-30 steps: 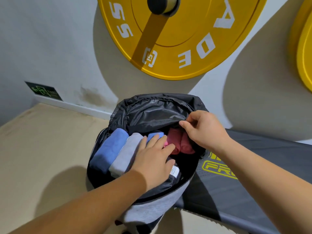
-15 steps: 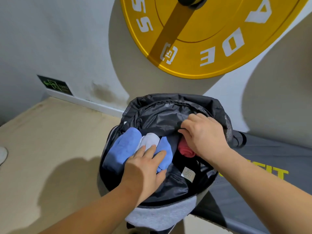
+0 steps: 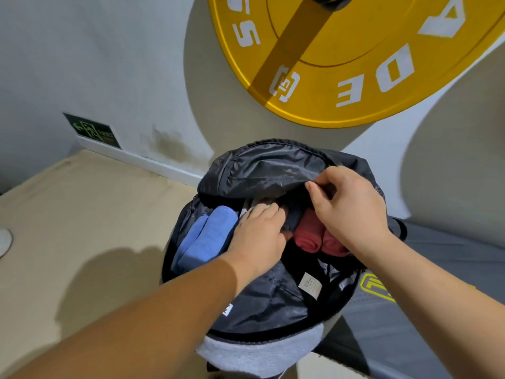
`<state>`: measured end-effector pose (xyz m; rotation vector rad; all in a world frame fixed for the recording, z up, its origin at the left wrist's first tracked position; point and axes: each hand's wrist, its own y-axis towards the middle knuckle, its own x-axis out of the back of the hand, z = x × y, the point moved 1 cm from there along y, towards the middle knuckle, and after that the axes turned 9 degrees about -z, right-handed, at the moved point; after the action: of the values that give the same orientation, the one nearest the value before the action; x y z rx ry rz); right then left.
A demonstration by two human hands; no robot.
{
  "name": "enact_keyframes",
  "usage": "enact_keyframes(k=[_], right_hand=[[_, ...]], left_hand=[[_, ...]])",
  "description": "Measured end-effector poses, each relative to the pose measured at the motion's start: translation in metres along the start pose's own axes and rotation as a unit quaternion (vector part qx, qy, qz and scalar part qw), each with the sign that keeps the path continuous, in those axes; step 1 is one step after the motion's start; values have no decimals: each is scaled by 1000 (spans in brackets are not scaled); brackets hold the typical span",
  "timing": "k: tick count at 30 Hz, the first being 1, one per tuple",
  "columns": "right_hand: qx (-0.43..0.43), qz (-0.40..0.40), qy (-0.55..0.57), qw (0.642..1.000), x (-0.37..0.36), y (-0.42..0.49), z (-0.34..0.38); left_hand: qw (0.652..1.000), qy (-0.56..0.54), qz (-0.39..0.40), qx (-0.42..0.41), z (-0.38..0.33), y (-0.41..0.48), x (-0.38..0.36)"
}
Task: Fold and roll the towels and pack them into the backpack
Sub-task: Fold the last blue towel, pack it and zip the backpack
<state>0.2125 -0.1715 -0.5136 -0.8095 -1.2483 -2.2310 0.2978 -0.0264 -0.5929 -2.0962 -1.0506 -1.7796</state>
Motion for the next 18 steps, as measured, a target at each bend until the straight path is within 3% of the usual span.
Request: enact_keyframes(k=[4, 6, 9, 11, 14, 18], right_hand=[[-12, 25, 18, 999, -2, -2, 1], [23, 28, 37, 999, -6, -4, 8], [130, 52, 25, 990, -15, -9, 21], [176, 97, -19, 979, -23, -15, 30], [191, 134, -106, 967, -37, -18, 35], [230, 81, -165, 956, -51, -9, 35]], left_hand=[[998, 60, -24, 4, 31, -57, 30], [994, 89, -22, 57, 57, -79, 45], [983, 58, 103, 139, 82, -95, 50], [977, 53, 148, 142, 91, -92, 48], [975, 34, 149, 159, 99, -80, 49], [966, -54, 99, 231, 101, -77, 47]])
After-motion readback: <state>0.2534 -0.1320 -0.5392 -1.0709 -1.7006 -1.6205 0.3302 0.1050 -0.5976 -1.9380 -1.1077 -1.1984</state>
